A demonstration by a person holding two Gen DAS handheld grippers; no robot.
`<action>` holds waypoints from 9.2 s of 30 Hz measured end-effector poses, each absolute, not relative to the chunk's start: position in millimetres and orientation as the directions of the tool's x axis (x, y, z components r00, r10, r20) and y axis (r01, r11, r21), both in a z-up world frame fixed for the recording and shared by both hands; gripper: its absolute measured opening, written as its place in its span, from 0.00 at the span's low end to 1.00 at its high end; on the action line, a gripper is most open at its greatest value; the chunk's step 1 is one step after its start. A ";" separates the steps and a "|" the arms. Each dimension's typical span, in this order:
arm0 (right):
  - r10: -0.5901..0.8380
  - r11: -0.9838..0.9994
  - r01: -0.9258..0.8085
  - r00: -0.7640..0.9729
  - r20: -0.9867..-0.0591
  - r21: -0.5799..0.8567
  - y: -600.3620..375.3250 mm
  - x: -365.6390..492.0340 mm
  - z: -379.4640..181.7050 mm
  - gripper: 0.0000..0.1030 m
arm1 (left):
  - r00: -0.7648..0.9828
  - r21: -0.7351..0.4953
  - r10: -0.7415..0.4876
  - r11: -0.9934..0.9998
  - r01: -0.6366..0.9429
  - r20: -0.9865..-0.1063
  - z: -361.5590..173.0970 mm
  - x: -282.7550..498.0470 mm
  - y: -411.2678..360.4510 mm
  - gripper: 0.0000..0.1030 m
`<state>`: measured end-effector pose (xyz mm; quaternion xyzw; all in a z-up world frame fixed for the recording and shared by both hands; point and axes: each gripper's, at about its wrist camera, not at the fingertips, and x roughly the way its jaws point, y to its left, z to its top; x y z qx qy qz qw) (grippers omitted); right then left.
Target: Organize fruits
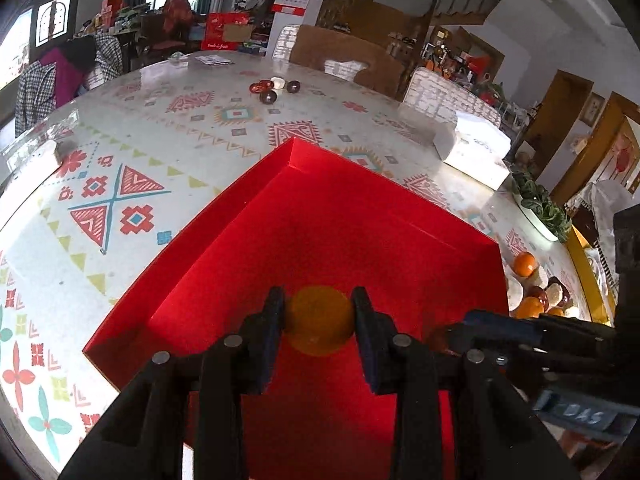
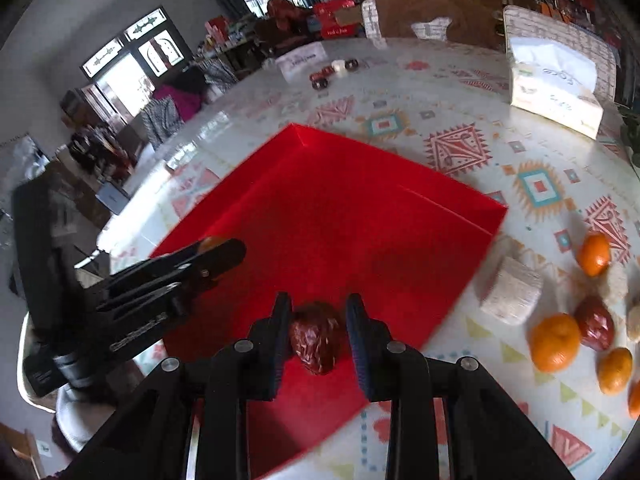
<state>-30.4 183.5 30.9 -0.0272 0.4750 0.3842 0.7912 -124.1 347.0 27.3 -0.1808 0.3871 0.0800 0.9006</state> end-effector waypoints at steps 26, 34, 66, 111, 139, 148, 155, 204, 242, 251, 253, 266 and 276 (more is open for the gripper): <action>0.298 0.949 -0.299 0.733 -0.611 0.103 -63.8 -54.7 128.6 0.91 | 0.853 -0.322 -0.107 0.944 -0.074 -0.511 117.6 -173.1 237.6 0.75; 0.330 0.937 -0.299 0.587 -0.739 0.181 -92.8 -28.5 57.5 0.37 | 0.788 -0.316 -0.186 0.949 -0.011 -0.587 93.0 -150.1 191.9 0.75; 0.414 0.908 -0.203 0.572 -0.708 0.367 -118.9 1.8 15.3 0.35 | 0.620 -0.048 -0.209 0.963 0.266 -0.756 25.2 -41.3 42.3 0.47; 0.573 0.739 -0.627 0.391 -0.720 0.248 132.4 -26.4 51.5 0.35 | 0.753 -0.271 0.035 0.921 -0.279 -0.657 40.4 -146.2 312.0 0.29; 0.547 0.807 -0.546 0.547 -0.633 0.226 79.3 -25.1 89.1 0.60 | 0.805 -0.388 -0.019 0.883 -0.265 -0.593 67.1 -179.6 326.9 0.67; 0.352 0.936 -0.280 0.702 -0.619 0.214 -74.4 -30.7 89.5 0.60 | 0.806 -0.340 -0.112 0.933 -0.116 -0.582 78.3 -169.9 259.7 0.68; 0.298 0.954 -0.175 0.656 -0.694 0.244 -123.5 -10.5 56.2 0.60 | 0.764 -0.299 -0.175 0.954 -0.025 -0.622 73.0 -155.0 210.0 0.68; 0.435 0.899 -0.257 0.612 -0.661 0.354 -115.2 12.6 20.3 0.42 | 0.722 -0.169 -0.177 0.982 0.085 -0.669 65.5 -103.2 163.8 0.30; 0.582 0.706 -0.649 0.303 -0.754 0.284 216.3 1.8 30.4 0.43 | 0.728 -0.253 0.028 0.928 -0.274 -0.685 49.4 -119.1 368.5 0.57; 0.617 0.723 -0.622 0.386 -0.686 0.300 169.5 0.0 65.9 0.58 | 0.795 -0.387 -0.021 0.881 -0.272 -0.606 69.3 -160.7 362.5 0.67; 0.595 0.754 -0.594 0.439 -0.673 0.280 140.7 2.3 74.1 0.58 | 0.809 -0.393 -0.016 0.880 -0.268 -0.588 72.8 -170.1 358.8 0.72; 0.397 0.893 -0.407 0.510 -0.763 0.193 41.6 23.2 37.4 0.58 | 0.807 -0.384 -0.062 0.899 -0.211 -0.587 72.6 -175.2 326.4 0.72; 0.465 0.850 -0.498 0.555 -0.690 0.172 58.9 -0.5 44.8 0.58 | 0.793 -0.379 -0.073 0.902 -0.207 -0.605 67.0 -171.8 311.1 0.72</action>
